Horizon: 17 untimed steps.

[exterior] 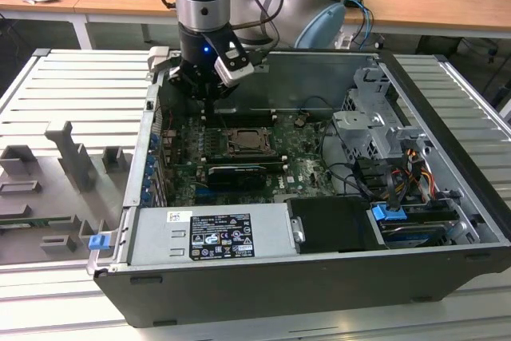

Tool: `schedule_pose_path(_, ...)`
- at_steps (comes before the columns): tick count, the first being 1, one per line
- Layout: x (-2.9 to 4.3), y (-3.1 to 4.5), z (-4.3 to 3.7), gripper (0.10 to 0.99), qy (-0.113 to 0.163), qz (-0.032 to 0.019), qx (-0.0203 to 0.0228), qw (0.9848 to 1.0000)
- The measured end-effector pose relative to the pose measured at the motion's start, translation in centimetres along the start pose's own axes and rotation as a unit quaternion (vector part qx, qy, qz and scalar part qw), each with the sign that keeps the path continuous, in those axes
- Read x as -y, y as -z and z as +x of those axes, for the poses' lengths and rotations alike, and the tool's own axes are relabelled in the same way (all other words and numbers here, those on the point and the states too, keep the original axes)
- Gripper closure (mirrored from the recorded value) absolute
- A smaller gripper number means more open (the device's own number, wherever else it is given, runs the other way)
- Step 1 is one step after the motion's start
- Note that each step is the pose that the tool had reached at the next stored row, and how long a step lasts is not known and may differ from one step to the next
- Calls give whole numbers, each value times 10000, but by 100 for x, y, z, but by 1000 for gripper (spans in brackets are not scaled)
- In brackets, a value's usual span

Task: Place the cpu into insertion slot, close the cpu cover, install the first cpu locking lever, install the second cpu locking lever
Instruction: 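Install the first cpu locking lever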

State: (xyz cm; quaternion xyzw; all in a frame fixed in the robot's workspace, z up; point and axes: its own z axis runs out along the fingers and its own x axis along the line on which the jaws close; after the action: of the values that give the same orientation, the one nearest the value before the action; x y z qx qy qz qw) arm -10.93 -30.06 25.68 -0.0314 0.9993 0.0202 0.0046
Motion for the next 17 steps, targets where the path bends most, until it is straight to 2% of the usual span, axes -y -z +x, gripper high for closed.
schedule_pose_path(3, -62, -5, -4, 980, 2, 0, 0, 10000)
schedule_pose_path(6, -70, -6, -26, 980, 3, -1, 0, 10000)
schedule_pose_path(9, -75, -6, -81, 980, 2, 0, -1, 10000)
schedule_pose_path(17, -71, -8, -140, 980, 2, 0, 0, 10000)
